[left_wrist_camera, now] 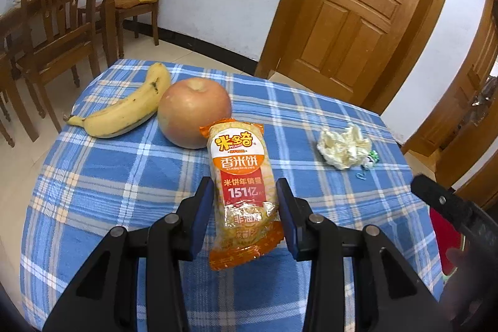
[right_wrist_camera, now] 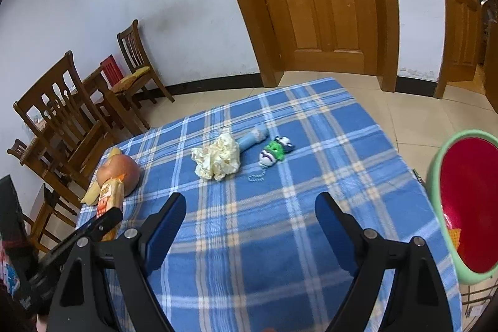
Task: Collect trash
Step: 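Grasp the crumpled paper with the right tool while the left holds the snack bag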
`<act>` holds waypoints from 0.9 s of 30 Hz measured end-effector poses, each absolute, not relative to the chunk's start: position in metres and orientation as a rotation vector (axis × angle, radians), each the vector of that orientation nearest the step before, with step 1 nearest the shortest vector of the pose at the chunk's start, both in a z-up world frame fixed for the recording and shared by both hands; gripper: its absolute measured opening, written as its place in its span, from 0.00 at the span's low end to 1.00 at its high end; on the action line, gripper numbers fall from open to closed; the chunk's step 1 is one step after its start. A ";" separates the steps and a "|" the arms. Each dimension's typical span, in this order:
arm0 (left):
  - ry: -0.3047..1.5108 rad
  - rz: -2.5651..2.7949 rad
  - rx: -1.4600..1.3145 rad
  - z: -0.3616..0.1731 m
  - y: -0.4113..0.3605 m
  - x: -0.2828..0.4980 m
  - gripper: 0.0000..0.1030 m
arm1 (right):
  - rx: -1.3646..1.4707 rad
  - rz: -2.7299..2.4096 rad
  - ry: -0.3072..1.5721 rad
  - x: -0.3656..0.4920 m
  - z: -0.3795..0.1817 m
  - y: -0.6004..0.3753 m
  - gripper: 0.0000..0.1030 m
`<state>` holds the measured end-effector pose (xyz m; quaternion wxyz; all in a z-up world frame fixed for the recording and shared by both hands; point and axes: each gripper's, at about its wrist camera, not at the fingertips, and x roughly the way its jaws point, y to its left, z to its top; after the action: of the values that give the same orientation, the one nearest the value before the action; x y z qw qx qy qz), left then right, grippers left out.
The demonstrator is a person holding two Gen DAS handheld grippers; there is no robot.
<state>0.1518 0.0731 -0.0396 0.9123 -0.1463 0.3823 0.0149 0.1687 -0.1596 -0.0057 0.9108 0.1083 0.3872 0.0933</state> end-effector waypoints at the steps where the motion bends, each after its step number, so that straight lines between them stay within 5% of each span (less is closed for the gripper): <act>1: 0.789 0.033 -0.303 -0.041 0.074 0.152 0.40 | 0.218 0.194 0.801 0.173 -0.007 -0.156 0.84; 15: 0.803 0.042 -0.321 -0.051 0.080 0.154 0.40 | 0.183 0.218 0.874 0.232 -0.037 -0.115 0.66; 18: 0.803 0.042 -0.320 -0.051 0.079 0.154 0.40 | 0.174 0.223 0.888 0.237 -0.041 -0.110 0.55; 20: 0.806 0.042 -0.321 -0.052 0.080 0.155 0.40 | 0.171 0.227 0.898 0.240 -0.045 -0.110 0.35; 23: 0.811 0.041 -0.327 -0.054 0.080 0.155 0.40 | 0.177 0.223 0.896 0.240 -0.047 -0.112 0.18; 27: 0.811 0.043 -0.324 -0.054 0.079 0.155 0.40 | 0.179 0.222 0.888 0.232 -0.045 -0.116 0.11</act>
<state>0.1548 0.0794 -0.0539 0.9059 -0.1570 0.3928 0.0207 0.2325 -0.1157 -0.0452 0.8933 0.0861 0.4280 0.1068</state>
